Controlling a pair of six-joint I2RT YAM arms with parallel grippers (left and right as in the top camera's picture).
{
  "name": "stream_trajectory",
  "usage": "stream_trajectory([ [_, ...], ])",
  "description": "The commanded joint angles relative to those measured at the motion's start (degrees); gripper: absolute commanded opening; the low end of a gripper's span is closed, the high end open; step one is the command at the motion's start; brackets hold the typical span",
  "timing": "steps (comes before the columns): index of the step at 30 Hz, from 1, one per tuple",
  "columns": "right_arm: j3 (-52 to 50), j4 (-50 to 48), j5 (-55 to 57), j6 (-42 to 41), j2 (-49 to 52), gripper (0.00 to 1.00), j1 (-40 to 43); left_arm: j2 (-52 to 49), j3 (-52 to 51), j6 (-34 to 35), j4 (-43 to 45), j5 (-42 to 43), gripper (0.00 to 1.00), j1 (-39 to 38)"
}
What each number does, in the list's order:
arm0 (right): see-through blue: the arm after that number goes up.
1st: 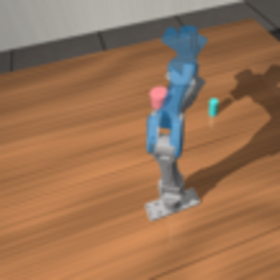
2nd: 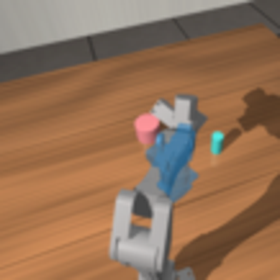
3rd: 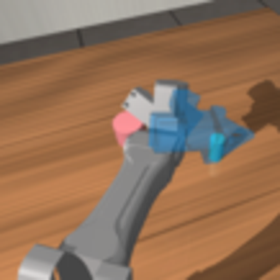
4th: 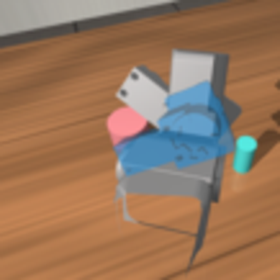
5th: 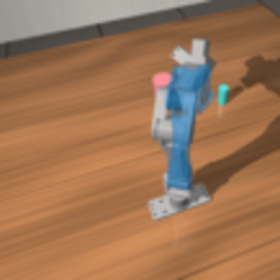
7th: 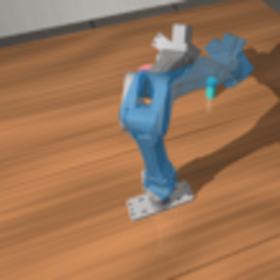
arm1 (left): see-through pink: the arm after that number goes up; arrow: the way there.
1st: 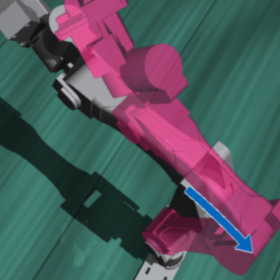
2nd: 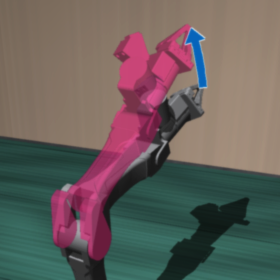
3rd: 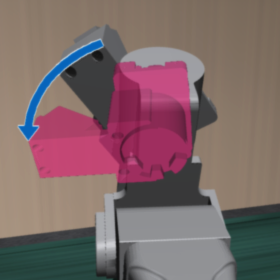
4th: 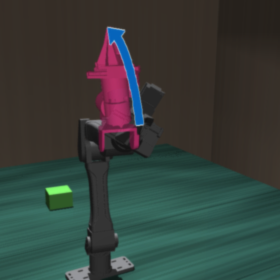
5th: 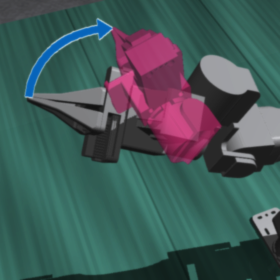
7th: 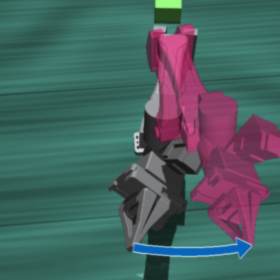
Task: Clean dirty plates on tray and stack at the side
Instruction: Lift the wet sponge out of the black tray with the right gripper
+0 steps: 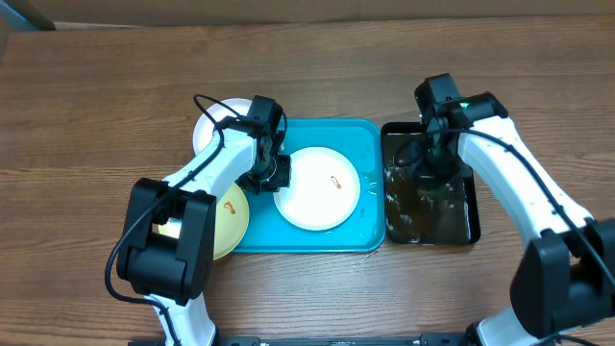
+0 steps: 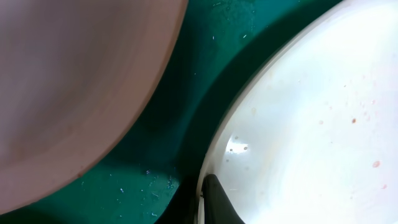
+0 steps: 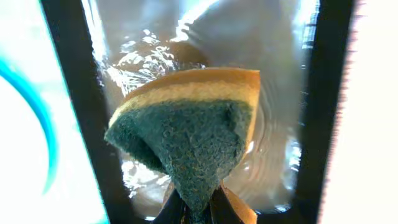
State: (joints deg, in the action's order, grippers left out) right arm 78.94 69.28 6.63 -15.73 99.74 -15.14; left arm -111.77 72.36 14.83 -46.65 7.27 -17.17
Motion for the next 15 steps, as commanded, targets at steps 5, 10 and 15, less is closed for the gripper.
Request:
stream_trajectory([
  [5, 0.8, -1.9, 11.9, -2.6, -1.3, 0.04, -4.0, -1.7, -1.8, 0.0, 0.2, -1.5, 0.04, -0.3],
  [10, 0.8, -1.6, 14.0, -4.6, -1.3, 0.04, -4.4, -1.7, -1.8, 0.0, 0.2, -1.5, 0.04, -0.3],
  [15, 0.7, -1.2, 16.1, -5.9, -1.3, 0.04, -4.4, -1.7, -1.8, 0.0, 0.2, -1.5, 0.05, -0.3],
])
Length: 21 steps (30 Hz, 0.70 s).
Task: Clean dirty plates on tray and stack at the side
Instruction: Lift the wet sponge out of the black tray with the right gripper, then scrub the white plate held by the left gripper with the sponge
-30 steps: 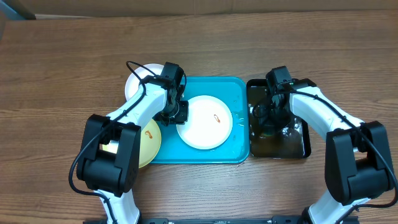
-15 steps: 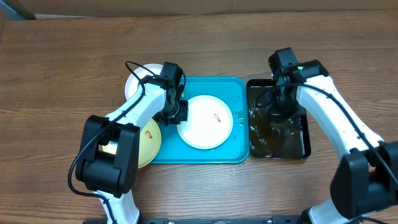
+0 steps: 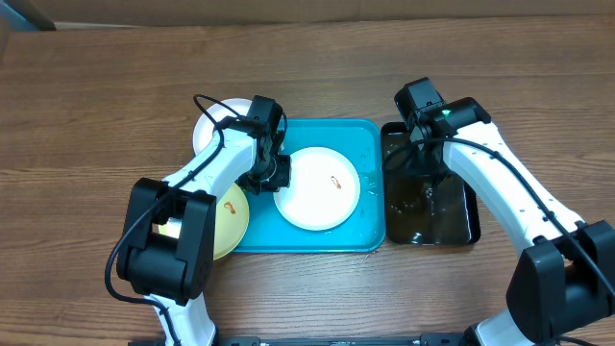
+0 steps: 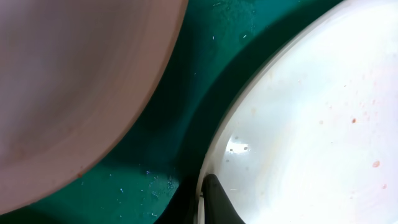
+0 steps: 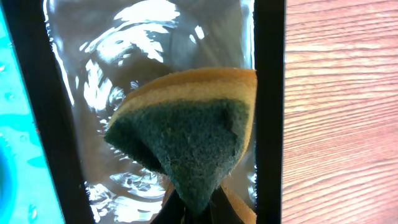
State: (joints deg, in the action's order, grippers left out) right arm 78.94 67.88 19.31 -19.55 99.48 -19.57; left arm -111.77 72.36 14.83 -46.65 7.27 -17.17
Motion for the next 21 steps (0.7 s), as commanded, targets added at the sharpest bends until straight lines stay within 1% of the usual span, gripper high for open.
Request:
stream_trajectory([
  [1, 0.7, 0.6, 4.2, -3.5, -1.0, 0.04, 0.0, -1.7, -1.8, 0.0, 0.2, -1.5, 0.05, -0.3],
  [3, 0.7, 1.1, 5.9, -6.0, -1.0, 0.04, 0.0, -1.7, -1.8, 0.0, 0.1, -1.5, 0.05, -0.3],
  [5, 0.6, 2.2, 10.7, -7.0, -1.0, 0.04, 0.0, -1.7, -1.8, 0.0, 0.1, -1.5, 0.05, -0.3],
  [6, 0.6, 2.7, 12.8, -9.6, -1.0, 0.04, 0.0, -1.7, -1.8, 0.0, 0.1, -1.5, 0.05, -0.3],
  [7, 0.6, 2.5, 12.6, -11.0, -1.0, 0.04, 0.1, -1.7, -1.8, 0.0, 0.1, -1.5, 0.05, -0.3],
  [9, 0.6, 1.4, 9.4, -9.5, -1.0, 0.04, 0.1, -1.7, -1.8, 0.0, 0.1, -1.5, 0.05, -0.3],
  [11, 0.6, 1.8, 10.2, -3.9, -1.0, 0.04, -0.2, -1.7, -1.8, 0.0, 0.1, -1.5, 0.05, -0.3],
  [12, 0.6, 3.5, 13.8, -4.9, -1.0, 0.04, -0.2, -1.7, -1.8, 0.0, 0.1, -1.4, 0.06, -0.3],
  [13, 0.6, 4.0, 14.2, -7.8, -1.0, 0.04, 0.0, -1.7, -1.8, 0.0, 0.1, -1.5, 0.05, -0.3],
  [14, 0.6, 3.7, 12.4, -10.4, -1.0, 0.04, 0.3, -1.7, -1.8, 0.0, 0.0, -1.5, 0.06, -0.3],
  [15, 0.6, 2.6, 7.5, -11.3, -1.0, 0.04, 0.4, -1.7, -1.8, 0.0, 0.0, -1.4, 0.05, -0.3],
  [16, 0.5, 1.4, 3.4, -8.5, -1.0, 0.04, 0.4, -1.7, -1.8, 0.0, 0.0, -1.4, 0.06, -0.3],
  [17, 0.5, 0.8, 1.1, -3.2, -1.0, 0.04, 0.4, -1.7, -1.8, 0.0, 0.0, -1.4, 0.06, -0.3],
  [18, 0.5, 1.2, 2.2, 0.0, -1.0, 0.04, 0.2, -1.7, -1.8, 0.0, 0.0, -1.4, 0.06, -0.3],
  [20, 0.5, 1.8, 4.7, -5.2, -1.0, 0.04, 0.5, -1.7, -1.8, 0.0, 0.0, -1.4, 0.06, -0.3],
  [21, 0.5, 1.3, 3.1, -8.1, -1.0, 0.04, 0.7, -1.7, -1.8, 0.0, 0.0, -1.4, 0.06, -0.3],
])
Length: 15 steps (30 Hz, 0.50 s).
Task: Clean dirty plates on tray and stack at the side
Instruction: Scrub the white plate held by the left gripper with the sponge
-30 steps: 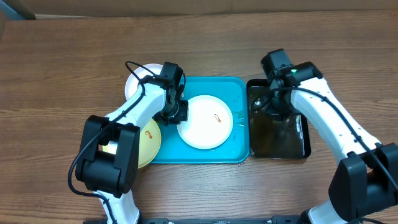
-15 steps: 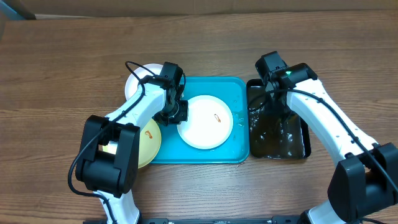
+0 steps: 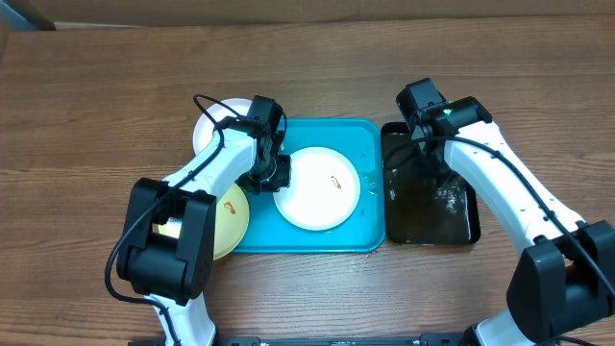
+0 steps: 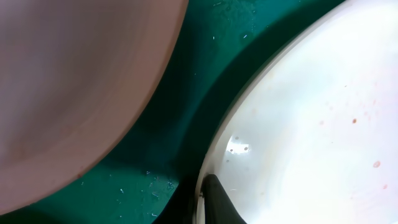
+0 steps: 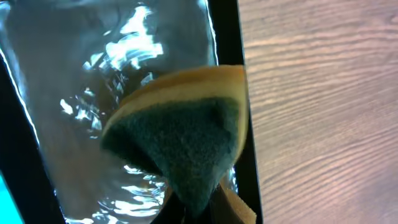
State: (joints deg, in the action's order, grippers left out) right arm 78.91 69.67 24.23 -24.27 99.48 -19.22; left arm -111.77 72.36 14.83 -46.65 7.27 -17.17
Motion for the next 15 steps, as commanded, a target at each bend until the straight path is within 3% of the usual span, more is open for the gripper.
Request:
stream_trajectory([
  [1, 0.5, -2.0, -5.5, -3.4, -1.0, 0.04, 0.5, -1.7, -1.8, 0.0, 0.0, -1.4, 0.06, -0.3],
  [3, 0.5, -3.2, -6.8, 5.1, -1.0, 0.04, 0.3, -1.7, -1.8, 0.0, 0.0, -1.4, 0.06, -0.3],
  [5, 0.5, -2.3, -1.7, 1.9, -1.0, 0.04, 0.5, -1.7, -1.8, 0.0, 0.0, -1.4, 0.06, -0.3],
  [7, 0.4, -3.4, -7.1, -1.9, -1.0, 0.04, 1.2, -1.7, -1.8, 0.0, 0.0, -1.4, 0.06, -0.3],
  [9, 0.3, -4.7, -12.2, 6.5, -1.0, 0.04, 1.2, -1.7, -1.8, 0.0, 0.0, -1.4, 0.06, -0.3],
  [10, 0.3, -3.8, -9.0, 7.4, -1.0, 0.04, 1.2, -1.7, -1.8, 0.0, 0.0, -1.4, 0.07, -0.3],
  [12, 0.3, -2.2, -4.0, -1.9, -1.0, 0.04, 2.0, -1.7, -1.8, 0.0, 0.0, -1.4, 0.07, -0.3],
  [13, 0.1, -2.9, -7.1, -4.9, -1.0, 0.04, 2.4, -1.7, -1.8, 0.0, 0.0, -1.4, 0.07, -0.3],
  [15, 0.0, -5.3, -15.8, 3.6, -1.0, 0.04, 2.5, -1.7, -1.8, 0.0, 0.0, -1.3, 0.07, -0.3],
])
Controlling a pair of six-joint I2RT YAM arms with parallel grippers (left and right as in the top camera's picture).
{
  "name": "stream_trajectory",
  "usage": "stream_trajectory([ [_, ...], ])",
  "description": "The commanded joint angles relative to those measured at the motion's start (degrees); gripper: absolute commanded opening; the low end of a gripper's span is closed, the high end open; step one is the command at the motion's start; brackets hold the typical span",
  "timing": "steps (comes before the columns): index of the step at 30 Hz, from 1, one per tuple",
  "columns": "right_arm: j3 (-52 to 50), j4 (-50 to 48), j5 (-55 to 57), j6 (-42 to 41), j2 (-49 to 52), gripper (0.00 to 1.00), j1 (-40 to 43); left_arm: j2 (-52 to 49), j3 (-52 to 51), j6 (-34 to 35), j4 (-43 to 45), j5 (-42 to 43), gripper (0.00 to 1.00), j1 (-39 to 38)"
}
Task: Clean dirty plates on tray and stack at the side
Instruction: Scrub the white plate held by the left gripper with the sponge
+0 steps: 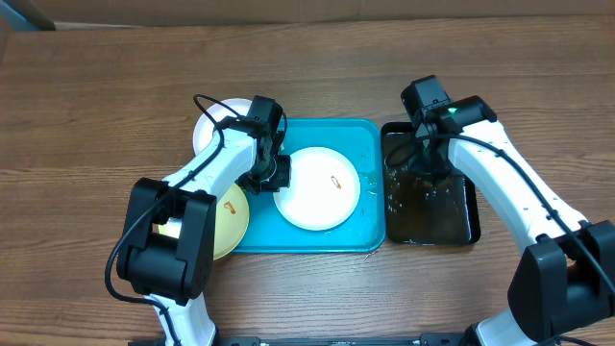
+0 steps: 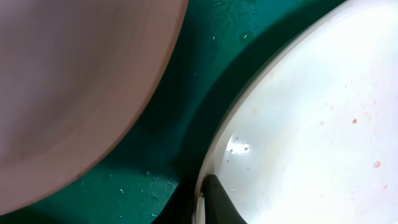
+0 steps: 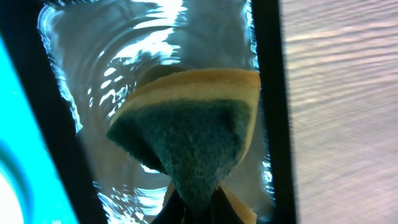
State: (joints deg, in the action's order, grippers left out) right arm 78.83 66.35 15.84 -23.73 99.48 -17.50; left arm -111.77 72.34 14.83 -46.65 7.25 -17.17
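A white plate (image 1: 317, 187) with a small orange smear lies on the blue tray (image 1: 365, 135). My left gripper (image 1: 276, 171) is shut on the plate's left rim (image 2: 214, 149), one dark finger (image 2: 214, 199) lying on the plate. A yellow plate (image 1: 229, 216) with an orange smear rests at the tray's left, and another white plate (image 1: 213, 130) lies behind it. My right gripper (image 3: 199, 208) is shut on a yellow-and-green sponge (image 3: 186, 130), held over the black water tub (image 1: 428, 192).
The tub's water (image 3: 143, 62) ripples under the sponge. Bare wooden table (image 1: 96, 96) surrounds the tray and tub. A pale plate surface (image 2: 68, 74) fills the upper left of the left wrist view.
My right gripper with the sponge has moved a little toward the tub's middle, and the water is rippling anew. The left gripper and plate are unchanged.
My left gripper stayed shut on the white plate's rim throughout. The right gripper held the sponge over the tub's middle, then near its far right edge beside the wood, and now back over the rippling water.
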Motion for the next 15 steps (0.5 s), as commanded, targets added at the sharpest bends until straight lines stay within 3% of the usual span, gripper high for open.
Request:
stream_trajectory([
  [1, 0.1, -2.0, -7.8, 6.5, -1.0, 0.04, 0.7, -1.7, -1.7, 0.0, 0.0, -1.2, 0.07, -0.3],
  [3, 0.1, -1.5, -4.9, 4.0, -1.0, 0.04, 0.7, -1.7, -1.7, 0.0, 0.0, -1.2, 0.07, -0.3],
  [10, 0.1, -10.4, -24.1, 7.7, -1.0, 0.04, -3.1, -1.7, -1.7, 0.0, 0.2, -1.2, 0.04, -0.3],
  [15, 0.0, -15.6, -16.2, 7.7, -0.9, 0.04, -11.4, -1.7, -1.7, 0.0, 0.2, -1.2, 0.04, -0.3],
])
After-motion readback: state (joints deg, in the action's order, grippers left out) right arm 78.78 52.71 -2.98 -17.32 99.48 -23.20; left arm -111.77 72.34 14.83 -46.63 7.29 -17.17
